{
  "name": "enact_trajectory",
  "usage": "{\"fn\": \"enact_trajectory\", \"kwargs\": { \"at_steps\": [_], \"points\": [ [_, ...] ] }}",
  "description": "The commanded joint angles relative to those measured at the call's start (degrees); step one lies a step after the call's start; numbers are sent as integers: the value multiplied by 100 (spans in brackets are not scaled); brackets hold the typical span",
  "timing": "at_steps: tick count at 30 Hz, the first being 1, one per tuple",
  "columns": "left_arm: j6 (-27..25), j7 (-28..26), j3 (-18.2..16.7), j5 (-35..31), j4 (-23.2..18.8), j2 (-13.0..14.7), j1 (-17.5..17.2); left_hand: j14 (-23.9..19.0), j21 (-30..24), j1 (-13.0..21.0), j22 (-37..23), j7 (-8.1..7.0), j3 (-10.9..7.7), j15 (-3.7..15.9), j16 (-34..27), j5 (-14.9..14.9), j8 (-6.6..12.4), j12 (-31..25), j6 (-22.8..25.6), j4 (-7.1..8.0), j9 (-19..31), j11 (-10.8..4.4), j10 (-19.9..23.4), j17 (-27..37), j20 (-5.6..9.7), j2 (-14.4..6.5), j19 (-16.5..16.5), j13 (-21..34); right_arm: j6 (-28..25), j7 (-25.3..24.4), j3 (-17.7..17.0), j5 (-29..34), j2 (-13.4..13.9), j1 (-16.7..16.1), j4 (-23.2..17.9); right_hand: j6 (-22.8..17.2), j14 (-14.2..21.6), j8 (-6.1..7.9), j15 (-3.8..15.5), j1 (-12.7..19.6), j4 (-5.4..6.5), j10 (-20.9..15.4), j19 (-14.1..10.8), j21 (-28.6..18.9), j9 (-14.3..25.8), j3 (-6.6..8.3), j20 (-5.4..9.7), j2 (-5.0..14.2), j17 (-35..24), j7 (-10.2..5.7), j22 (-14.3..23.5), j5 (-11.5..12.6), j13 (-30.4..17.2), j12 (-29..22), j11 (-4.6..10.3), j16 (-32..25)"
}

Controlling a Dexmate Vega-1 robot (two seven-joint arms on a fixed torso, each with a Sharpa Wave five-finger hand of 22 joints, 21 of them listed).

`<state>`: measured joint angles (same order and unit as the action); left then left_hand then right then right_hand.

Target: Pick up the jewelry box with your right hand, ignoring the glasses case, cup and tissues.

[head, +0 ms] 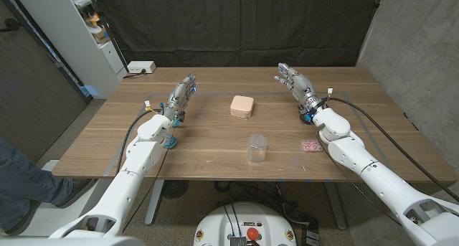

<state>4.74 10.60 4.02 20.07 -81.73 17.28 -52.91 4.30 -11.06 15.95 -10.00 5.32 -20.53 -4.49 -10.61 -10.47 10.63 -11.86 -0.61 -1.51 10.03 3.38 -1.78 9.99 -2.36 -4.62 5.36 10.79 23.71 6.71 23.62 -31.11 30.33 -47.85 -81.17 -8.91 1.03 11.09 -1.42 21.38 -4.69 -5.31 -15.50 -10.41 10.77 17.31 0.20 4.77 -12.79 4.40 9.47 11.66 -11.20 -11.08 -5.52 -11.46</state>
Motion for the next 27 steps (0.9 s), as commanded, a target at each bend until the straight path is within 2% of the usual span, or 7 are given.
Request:
{"fn": "enact_trajectory", "kwargs": {
  "at_steps": [1, 27],
  "points": [
    [-15, -12, -13, 23, -97, 45, -79, 25, -10, 22, -27, 23, -4, -50, -3, 6, 5, -7, 15, -37, 12, 26, -3, 33, -21, -39, 26, 13, 124, -38, 65, 258, 53, -25, -186, -24, 46, 33, 0, 40, -29, -32, -55, -59, 29, 9, 11, -10, 7, -17, 25, 25, -13, -52, 11, -34],
    [13, 39, -18, 55, -11, -6, -85, 23, -18, 15, -27, 32, -1, -46, -5, 8, 7, -7, 30, -60, 12, 26, 7, 33, -22, -47, 22, 14, 280, -163, 185, 792, 80, 78, -159, -26, 51, 31, 8, 86, -76, -37, -61, -57, 29, 24, 7, -9, 29, -48, 24, 33, -12, -51, 25, -27]
  ]
}}
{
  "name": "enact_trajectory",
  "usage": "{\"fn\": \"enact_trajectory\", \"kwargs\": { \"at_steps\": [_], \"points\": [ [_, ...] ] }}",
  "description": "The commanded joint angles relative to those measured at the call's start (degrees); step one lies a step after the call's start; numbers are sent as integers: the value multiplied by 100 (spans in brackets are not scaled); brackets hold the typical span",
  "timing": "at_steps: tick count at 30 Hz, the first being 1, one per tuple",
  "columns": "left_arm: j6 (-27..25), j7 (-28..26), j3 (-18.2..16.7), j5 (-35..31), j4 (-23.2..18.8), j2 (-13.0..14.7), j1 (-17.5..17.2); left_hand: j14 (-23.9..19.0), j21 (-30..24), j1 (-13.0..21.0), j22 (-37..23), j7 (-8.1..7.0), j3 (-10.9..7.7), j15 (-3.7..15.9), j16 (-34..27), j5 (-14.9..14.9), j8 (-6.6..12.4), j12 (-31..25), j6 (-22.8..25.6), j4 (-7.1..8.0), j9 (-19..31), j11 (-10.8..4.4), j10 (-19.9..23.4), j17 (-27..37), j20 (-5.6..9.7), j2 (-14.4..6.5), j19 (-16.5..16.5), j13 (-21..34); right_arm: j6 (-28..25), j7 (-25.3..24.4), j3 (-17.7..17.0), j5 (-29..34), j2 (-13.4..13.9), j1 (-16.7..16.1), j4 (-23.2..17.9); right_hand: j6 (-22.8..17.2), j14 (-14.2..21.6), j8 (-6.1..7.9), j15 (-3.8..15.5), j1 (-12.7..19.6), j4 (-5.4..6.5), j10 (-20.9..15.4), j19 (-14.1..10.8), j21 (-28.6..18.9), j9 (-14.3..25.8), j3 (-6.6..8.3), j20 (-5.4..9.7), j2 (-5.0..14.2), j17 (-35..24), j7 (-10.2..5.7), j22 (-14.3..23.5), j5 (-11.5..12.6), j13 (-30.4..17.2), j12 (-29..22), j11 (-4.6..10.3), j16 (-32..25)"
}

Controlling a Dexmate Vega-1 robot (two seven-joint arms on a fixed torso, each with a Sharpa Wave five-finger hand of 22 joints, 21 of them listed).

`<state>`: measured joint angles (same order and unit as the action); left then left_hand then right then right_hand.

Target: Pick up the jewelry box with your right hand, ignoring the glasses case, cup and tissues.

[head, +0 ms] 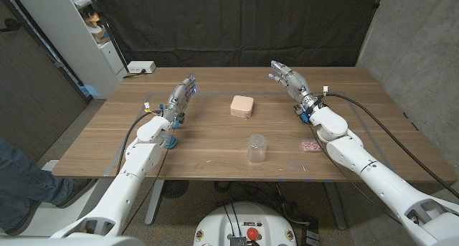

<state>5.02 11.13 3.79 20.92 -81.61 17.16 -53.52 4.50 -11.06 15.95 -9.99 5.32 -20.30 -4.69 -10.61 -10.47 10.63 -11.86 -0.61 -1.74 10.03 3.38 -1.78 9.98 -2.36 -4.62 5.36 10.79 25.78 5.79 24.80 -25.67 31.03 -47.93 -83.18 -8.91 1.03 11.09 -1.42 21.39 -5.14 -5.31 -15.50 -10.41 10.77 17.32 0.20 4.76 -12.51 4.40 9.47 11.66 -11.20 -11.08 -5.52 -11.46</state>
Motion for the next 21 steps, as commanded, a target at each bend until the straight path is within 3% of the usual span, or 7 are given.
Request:
{"fn": "enact_trajectory", "kwargs": {
  "at_steps": [1, 21],
  "points": [
    [-20, -21, 6, -38, -39, 14, -29, 0, -19, 15, -28, 27, -24, -27, -6, 8, 8, -6, 35, -38, 12, 15, 4, 33, -23, -48, 23, 14, 92, -82, 76, 295, 14, 96, 48, -27, 53, 32, 6, 86, -33, -38, -59, -56, 29, 22, 4, -9, 3, -46, 25, 33, -11, -51, 23, -28],
    [-82, -18, -2, -38, -196, 115, -97, 3, -16, 6, -28, 24, -20, -25, -5, 9, 7, -5, 43, -56, 13, 18, 8, 34, -40, -54, 42, 15, 132, -508, 226, 1226, 98, 105, -196, -50, 69, 39, 38, 118, -72, -42, -61, -55, 30, 31, 4, -21, 19, -86, 25, 42, -10, -51, 58, -27]
  ]
}}
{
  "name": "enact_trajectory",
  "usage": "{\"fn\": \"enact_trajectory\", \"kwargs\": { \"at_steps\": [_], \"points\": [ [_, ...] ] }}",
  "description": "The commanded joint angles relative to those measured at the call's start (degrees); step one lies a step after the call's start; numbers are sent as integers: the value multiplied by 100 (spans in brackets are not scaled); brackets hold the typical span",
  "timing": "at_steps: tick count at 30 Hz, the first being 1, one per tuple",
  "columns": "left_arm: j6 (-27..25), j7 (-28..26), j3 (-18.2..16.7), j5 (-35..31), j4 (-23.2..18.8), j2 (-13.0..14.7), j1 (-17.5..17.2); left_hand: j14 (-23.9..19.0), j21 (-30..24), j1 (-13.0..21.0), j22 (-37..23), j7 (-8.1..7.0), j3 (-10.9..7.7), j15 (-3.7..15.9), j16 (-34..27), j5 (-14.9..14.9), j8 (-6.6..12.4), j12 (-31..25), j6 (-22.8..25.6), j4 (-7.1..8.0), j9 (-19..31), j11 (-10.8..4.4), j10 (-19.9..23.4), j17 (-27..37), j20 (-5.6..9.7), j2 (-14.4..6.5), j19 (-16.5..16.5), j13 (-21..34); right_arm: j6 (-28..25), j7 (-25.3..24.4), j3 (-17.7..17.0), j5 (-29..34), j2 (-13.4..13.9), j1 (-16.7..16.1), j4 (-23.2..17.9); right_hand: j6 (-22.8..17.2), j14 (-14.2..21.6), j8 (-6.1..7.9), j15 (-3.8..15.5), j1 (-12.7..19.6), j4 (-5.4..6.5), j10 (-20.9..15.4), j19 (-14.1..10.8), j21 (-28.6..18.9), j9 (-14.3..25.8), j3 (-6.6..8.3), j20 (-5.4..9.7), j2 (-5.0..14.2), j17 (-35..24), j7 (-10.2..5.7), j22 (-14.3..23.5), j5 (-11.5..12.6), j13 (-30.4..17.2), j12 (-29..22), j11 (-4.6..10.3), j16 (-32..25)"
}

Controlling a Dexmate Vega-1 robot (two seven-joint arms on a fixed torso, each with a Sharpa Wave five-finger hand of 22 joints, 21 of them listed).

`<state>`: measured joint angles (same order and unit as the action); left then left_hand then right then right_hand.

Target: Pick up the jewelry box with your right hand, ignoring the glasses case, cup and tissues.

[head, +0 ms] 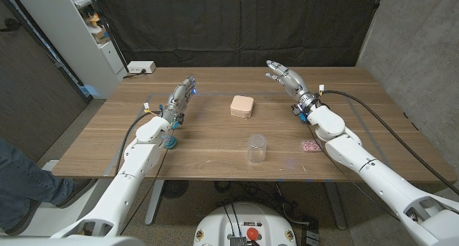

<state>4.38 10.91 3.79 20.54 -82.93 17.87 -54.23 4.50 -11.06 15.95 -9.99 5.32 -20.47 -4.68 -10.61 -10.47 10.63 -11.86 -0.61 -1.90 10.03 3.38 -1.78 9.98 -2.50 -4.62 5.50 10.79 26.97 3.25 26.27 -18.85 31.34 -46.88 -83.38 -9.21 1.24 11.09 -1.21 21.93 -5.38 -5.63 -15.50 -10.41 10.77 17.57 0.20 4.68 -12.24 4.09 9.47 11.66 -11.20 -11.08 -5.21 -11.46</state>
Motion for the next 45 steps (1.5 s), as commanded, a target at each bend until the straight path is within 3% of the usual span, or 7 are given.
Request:
{"fn": "enact_trajectory", "kwargs": {
  "at_steps": [1, 45],
  "points": [
    [-19, 5, -1, 1, -63, 44, -26, 1, -16, 6, -28, 21, -3, -30, -6, 9, 7, -5, 45, -40, 12, 16, 8, 34, -30, -55, 29, 15, 12, -257, 78, 547, 66, -1, -176, -19, 47, 38, 16, 65, -48, -10, -60, -54, 30, 7, 4, -13, -8, -58, 25, 42, -10, -50, 23, -27],
    [-44, 81, -59, 57, -113, 73, -51, -16, -20, -15, -29, 25, 0, -23, -10, 10, 7, -4, 79, -73, 13, 20, 20, 35, -44, -78, 44, 15, 21, -606, 350, 1924, 150, 266, -270, 39, 50, 13, 16, 146, -114, 26, -49, -46, 31, 56, -5, 26, 13, -99, 24, 60, -8, -33, 37, -19]
  ]
}}
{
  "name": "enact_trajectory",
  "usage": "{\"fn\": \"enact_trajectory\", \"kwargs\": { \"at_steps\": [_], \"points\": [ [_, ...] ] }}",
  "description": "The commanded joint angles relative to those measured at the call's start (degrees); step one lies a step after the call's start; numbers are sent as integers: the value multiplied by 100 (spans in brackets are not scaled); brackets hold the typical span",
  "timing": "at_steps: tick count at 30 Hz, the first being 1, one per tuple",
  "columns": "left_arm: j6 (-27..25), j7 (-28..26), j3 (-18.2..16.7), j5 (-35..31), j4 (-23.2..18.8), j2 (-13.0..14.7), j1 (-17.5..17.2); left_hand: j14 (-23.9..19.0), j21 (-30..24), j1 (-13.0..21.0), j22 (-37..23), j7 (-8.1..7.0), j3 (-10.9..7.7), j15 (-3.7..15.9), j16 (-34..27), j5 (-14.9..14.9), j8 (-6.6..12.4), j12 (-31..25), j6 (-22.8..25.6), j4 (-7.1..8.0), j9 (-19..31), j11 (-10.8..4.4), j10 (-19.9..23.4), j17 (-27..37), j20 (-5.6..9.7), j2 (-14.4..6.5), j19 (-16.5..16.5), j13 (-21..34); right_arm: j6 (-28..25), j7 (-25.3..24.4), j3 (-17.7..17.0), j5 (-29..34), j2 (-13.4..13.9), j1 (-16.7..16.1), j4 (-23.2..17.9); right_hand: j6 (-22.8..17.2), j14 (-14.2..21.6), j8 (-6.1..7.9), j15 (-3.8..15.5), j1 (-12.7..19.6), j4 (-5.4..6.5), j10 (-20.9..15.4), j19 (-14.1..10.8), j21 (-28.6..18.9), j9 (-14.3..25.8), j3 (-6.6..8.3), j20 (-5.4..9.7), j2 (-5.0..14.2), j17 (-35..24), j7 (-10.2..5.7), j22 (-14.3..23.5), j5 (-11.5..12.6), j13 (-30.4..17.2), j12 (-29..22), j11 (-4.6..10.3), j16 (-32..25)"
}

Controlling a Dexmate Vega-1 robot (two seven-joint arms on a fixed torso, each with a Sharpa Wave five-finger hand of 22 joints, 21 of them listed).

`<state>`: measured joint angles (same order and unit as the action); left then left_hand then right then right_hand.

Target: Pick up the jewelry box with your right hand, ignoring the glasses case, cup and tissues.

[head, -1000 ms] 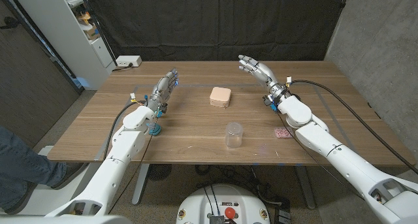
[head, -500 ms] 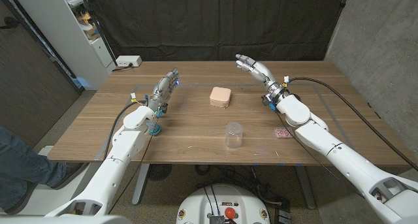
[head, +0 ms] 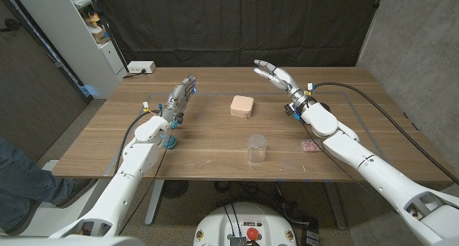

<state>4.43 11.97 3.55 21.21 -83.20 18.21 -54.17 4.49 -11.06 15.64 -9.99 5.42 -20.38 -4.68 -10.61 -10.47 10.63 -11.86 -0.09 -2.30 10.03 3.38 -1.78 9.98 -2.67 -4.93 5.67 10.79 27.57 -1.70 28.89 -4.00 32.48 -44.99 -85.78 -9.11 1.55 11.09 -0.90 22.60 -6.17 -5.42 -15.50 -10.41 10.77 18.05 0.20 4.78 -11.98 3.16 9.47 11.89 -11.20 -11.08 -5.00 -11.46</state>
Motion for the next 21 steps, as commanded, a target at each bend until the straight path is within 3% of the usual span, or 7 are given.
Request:
{"fn": "enact_trajectory", "kwargs": {
  "at_steps": [1, 9, 21],
  "points": [
    [-50, -25, -34, -8, -87, 40, -56, -15, -21, 16, -29, 12, -9, -14, -10, 10, 9, -5, 31, -34, 13, 15, 23, 35, -20, -47, 25, 15, -41, -112, 88, 440, 37, 78, -31, 31, 20, 13, -13, 79, -36, 5, -49, -47, 32, 8, -5, 16, -14, -5, 24, 37, -8, -33, 17, -19],
    [-70, -22, -20, -15, -124, 56, -58, -11, -20, 12, -29, 8, -8, -15, -7, 10, 6, -4, 29, -40, 13, 8, 22, 35, -26, -48, 32, 15, -186, -118, 131, 676, 116, 113, -180, 49, 8, 8, -15, 117, -67, 22, -31, -40, 32, 20, -12, 9, -4, -7, 24, 38, -8, -27, 16, -11],
    [-105, -23, 17, -36, -162, 81, -52, -2, -20, 5, -29, 7, -7, -20, -5, 10, 3, -1, 26, -48, 13, 17, 17, 35, -21, -54, 38, 15, -469, -185, 210, 1176, 264, 157, -454, 148, -54, -7, -27, 365, -255, 105, 40, -18, 29, 57, -47, -115, 31, -14, 20, 60, -6, -4, 26, 22]
  ]
}}
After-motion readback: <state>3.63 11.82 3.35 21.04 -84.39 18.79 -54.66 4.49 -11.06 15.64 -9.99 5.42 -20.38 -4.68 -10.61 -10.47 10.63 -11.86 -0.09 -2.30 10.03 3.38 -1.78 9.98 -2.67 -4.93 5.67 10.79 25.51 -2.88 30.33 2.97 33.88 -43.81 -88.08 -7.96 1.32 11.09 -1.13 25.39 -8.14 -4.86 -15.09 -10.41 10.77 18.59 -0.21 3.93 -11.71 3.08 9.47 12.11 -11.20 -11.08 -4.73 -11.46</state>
